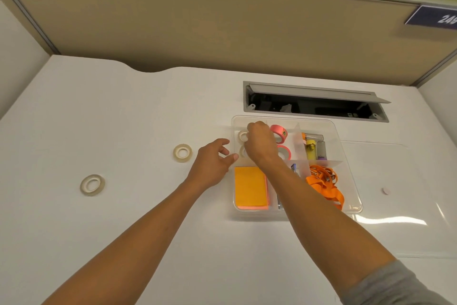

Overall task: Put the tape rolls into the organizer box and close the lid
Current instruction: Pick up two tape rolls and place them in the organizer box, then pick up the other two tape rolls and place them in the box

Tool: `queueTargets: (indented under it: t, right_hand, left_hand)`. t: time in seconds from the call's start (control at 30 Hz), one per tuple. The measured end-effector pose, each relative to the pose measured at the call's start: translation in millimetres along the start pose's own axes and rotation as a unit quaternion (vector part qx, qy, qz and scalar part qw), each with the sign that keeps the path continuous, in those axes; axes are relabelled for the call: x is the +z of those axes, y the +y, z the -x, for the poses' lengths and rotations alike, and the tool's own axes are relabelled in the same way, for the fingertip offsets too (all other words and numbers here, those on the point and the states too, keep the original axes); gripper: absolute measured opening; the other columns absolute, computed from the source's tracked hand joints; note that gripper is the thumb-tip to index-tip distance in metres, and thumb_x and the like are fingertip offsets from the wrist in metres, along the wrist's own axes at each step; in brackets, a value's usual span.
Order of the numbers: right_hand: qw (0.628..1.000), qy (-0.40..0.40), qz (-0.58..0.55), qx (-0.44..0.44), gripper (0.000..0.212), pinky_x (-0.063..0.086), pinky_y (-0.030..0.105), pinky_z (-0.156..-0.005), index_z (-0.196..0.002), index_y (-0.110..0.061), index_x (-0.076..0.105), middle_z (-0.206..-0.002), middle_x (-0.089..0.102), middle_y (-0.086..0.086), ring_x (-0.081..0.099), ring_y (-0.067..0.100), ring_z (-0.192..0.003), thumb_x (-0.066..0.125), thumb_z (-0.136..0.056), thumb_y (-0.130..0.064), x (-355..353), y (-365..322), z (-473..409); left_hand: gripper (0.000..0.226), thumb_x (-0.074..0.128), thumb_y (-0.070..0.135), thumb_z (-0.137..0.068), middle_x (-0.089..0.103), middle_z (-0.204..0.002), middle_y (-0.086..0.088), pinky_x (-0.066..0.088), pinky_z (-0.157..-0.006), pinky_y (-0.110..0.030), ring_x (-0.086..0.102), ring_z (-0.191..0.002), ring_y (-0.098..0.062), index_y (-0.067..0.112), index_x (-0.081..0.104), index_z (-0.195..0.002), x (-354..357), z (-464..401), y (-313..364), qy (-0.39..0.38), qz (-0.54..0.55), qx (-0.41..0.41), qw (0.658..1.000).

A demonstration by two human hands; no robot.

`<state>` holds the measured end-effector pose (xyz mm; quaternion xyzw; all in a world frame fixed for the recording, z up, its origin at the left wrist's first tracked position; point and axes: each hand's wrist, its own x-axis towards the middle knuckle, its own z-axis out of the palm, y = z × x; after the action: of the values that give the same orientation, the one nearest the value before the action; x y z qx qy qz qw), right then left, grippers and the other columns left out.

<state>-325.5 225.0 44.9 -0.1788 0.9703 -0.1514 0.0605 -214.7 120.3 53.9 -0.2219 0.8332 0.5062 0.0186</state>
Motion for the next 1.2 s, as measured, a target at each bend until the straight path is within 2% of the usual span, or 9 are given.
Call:
queueTargets:
  t: [0.17, 0.33, 0.53, 0.67, 0.77, 0.87, 0.93, 1.03, 1.2]
  right_hand:
    - [0.987, 0.095, -0.123, -0.046, 0.025, 0.047, 0.035, -0.087, -0.114, -0.005, 0.063, -0.118, 0.063, 0.014, 0.059, 0.029, -0.106, 0.058, -0.091, -0.013, 0, -40, 27]
    - [0.977, 0.034, -0.157, -0.141, 0.029, 0.045, 0.039, -0.093, -0.119, -0.006, 0.059, -0.124, 0.058, 0.01, 0.053, 0.027, -0.114, 0.057, -0.092, -0.017, 21, -81, 51]
    - [0.984, -0.109, -0.052, -0.132, 0.062, 0.038, 0.043, -0.099, -0.146, -0.024, 0.029, -0.156, 0.022, 0.005, 0.031, 0.031, -0.133, 0.056, -0.091, -0.03, 59, -101, 56]
    - [0.984, -0.08, 0.034, -0.158, 0.056, 0.032, 0.042, -0.098, -0.142, -0.027, 0.034, -0.151, 0.031, 0.004, 0.038, 0.032, -0.126, 0.054, -0.09, -0.037, 77, -107, 59]
    - [0.985, -0.05, 0.019, -0.163, 0.043, 0.035, 0.039, -0.089, -0.132, -0.022, 0.045, -0.132, 0.05, 0.003, 0.044, 0.03, -0.115, 0.054, -0.09, -0.03, 79, -109, 64]
    - [0.987, -0.057, -0.019, -0.149, 0.037, 0.04, 0.036, -0.08, -0.123, -0.015, 0.052, -0.123, 0.054, 0.007, 0.047, 0.03, -0.109, 0.058, -0.088, -0.022, 75, -109, 69]
    - [0.987, -0.081, -0.053, -0.125, 0.042, 0.041, 0.035, -0.078, -0.125, -0.015, 0.049, -0.123, 0.052, 0.008, 0.045, 0.029, -0.112, 0.061, -0.085, -0.021, 72, -108, 73]
    - [0.985, -0.109, -0.098, -0.094, 0.063, 0.044, 0.039, -0.082, -0.137, -0.021, 0.034, -0.124, 0.047, 0.009, 0.043, 0.029, -0.116, 0.061, -0.081, -0.024, 68, -105, 81]
    - [0.979, -0.061, -0.173, -0.089, 0.058, 0.045, 0.035, -0.087, -0.136, -0.015, 0.043, -0.126, 0.046, 0.009, 0.048, 0.027, -0.114, 0.063, -0.083, -0.029, 58, -99, 91]
  left_hand:
    - [0.031, 0.063, 0.029, -0.089, 0.066, -0.108, -0.002, 0.053, -0.082, -0.029, 0.063, -0.088, -0.012, 0.017, 0.064, -0.117, -31, 14, -30, 0.087, -0.02, 0.06, 0.994]
    - [0.027, 0.063, 0.022, -0.088, 0.06, -0.121, -0.003, 0.045, -0.092, -0.031, 0.055, -0.111, -0.021, 0.017, 0.065, -0.114, -78, 34, -81, 0.188, -0.131, 0.069, 0.971]
    - [0.054, 0.062, 0.027, -0.087, 0.037, -0.15, -0.012, 0.029, -0.108, -0.051, 0.026, -0.141, -0.033, 0.015, 0.047, -0.138, -131, 63, -136, 0.243, -0.289, -0.07, 0.923]
    - [0.066, 0.054, 0.038, -0.091, 0.018, -0.16, -0.01, 0.025, -0.113, -0.052, 0.011, -0.147, -0.033, 0.02, 0.029, -0.148, -152, 74, -160, 0.18, -0.297, -0.164, 0.924]
    - [0.061, 0.05, 0.038, -0.093, 0.023, -0.159, -0.008, 0.025, -0.113, -0.049, 0.017, -0.145, -0.032, 0.019, 0.031, -0.148, -156, 76, -165, 0.151, -0.291, -0.179, 0.928]
    - [0.046, 0.055, 0.015, -0.091, 0.046, -0.144, -0.011, 0.037, -0.107, -0.045, 0.039, -0.132, -0.033, 0.012, 0.049, -0.137, -155, 76, -164, 0.171, -0.239, -0.147, 0.944]
    - [0.04, 0.057, 0.002, -0.086, 0.057, -0.13, -0.013, 0.044, -0.096, -0.036, 0.054, -0.115, -0.029, 0.008, 0.059, -0.126, -154, 77, -163, 0.183, -0.184, -0.118, 0.959]
    - [0.039, 0.059, -0.004, -0.085, 0.06, -0.124, -0.011, 0.038, -0.085, -0.023, 0.054, -0.095, -0.015, 0.009, 0.062, -0.122, -154, 81, -159, 0.166, -0.138, -0.107, 0.97]
    - [0.04, 0.067, 0.006, -0.084, 0.058, -0.128, -0.009, 0.035, -0.094, -0.024, 0.054, -0.118, -0.026, 0.012, 0.061, -0.123, -140, 85, -141, 0.15, -0.113, -0.076, 0.979]
